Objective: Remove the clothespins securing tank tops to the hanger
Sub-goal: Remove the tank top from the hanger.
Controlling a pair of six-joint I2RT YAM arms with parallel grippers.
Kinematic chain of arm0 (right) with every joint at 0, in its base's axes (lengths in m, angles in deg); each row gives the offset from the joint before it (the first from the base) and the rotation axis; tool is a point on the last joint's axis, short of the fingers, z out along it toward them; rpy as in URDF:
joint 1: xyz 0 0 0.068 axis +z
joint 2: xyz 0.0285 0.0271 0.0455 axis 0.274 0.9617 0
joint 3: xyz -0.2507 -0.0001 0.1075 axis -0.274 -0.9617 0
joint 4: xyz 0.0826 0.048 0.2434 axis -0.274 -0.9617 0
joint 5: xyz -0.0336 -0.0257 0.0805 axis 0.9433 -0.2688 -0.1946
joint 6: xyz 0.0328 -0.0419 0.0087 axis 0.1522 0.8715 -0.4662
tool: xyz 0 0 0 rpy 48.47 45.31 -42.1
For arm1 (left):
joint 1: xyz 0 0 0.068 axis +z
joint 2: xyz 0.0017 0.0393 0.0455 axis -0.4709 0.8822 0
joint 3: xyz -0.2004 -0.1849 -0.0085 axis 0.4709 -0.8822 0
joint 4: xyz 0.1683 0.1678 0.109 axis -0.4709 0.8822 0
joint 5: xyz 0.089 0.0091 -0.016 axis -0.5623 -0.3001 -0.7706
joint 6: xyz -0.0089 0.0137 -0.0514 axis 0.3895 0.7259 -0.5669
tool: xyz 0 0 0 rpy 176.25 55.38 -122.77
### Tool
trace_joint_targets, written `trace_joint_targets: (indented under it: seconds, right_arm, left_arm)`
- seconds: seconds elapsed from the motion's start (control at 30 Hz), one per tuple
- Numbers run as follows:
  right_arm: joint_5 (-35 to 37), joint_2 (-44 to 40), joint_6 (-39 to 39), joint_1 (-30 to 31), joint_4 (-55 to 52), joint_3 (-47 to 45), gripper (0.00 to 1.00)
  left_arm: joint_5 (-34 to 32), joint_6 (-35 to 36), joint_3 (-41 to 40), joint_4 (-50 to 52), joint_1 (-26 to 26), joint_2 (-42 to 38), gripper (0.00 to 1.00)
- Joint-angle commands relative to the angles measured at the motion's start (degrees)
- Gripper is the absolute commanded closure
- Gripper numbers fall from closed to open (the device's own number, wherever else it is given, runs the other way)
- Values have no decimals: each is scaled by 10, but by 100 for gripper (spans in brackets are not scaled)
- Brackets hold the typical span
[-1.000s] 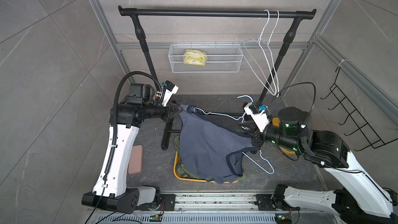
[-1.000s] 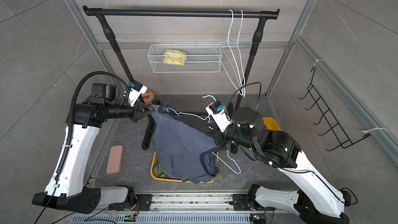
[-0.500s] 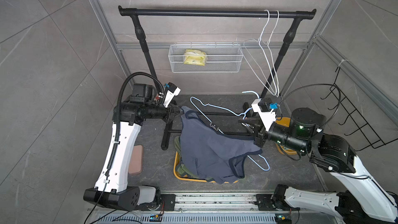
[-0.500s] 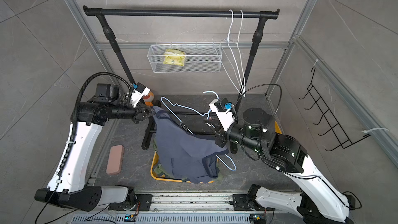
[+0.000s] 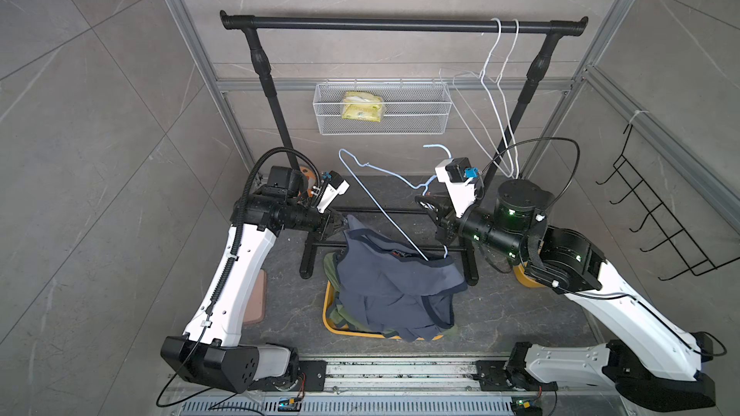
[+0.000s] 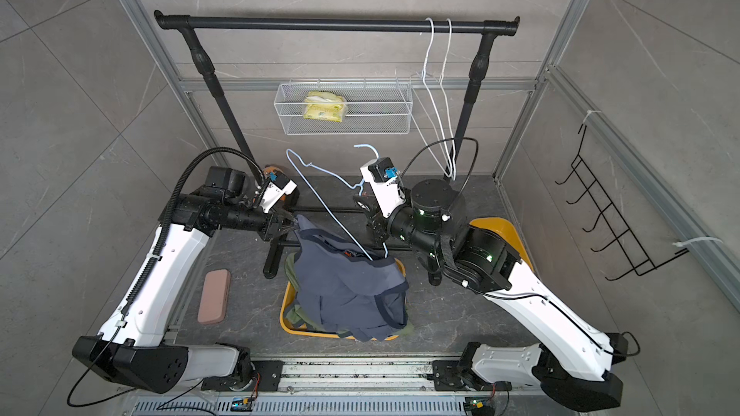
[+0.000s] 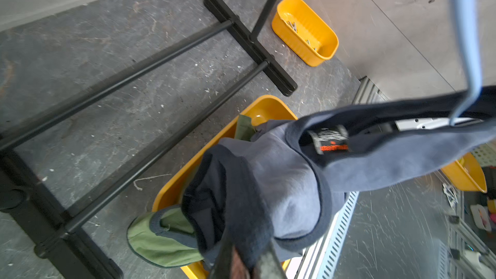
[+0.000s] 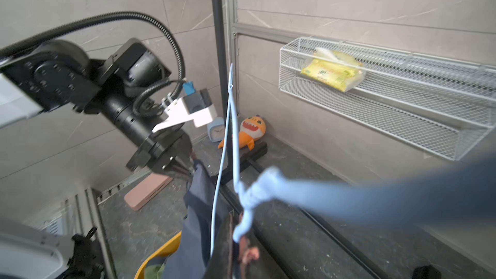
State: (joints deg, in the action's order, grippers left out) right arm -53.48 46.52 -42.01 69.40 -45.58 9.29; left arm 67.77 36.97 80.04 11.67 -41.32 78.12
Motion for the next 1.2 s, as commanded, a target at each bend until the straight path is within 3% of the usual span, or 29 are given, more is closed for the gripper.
trace_joint_targets:
  seconds: [0.0,0.27,0.63,0.83,0.93,1.03,1.17]
  right_arm:
    - [54,20,5,2,113,-14,100]
    - [100,119,27,1,202,10,100]
    - [161,159,33,0,392,-33,100]
    - [157,178,46,-4,326,22,100]
    - [156,180,57,-4,260,65,100]
    - [175,182,72,-4,197,115,100]
    - [206,228,87,-13,64,255,100]
  left_arm:
    - [31,30,-3,-9,-4,-34,100]
    - [-60,7,-19,-45,-6,-24,100]
    - [-22,46,-62,-57,-7,-45,100]
    - [-47,55,-71,-66,-18,-35,99]
    - [-52,59,-69,-65,-26,-29,91]
    - [-49,66,-65,-64,-32,-31,77]
    - [-49,76,-58,-63,-41,-29,56]
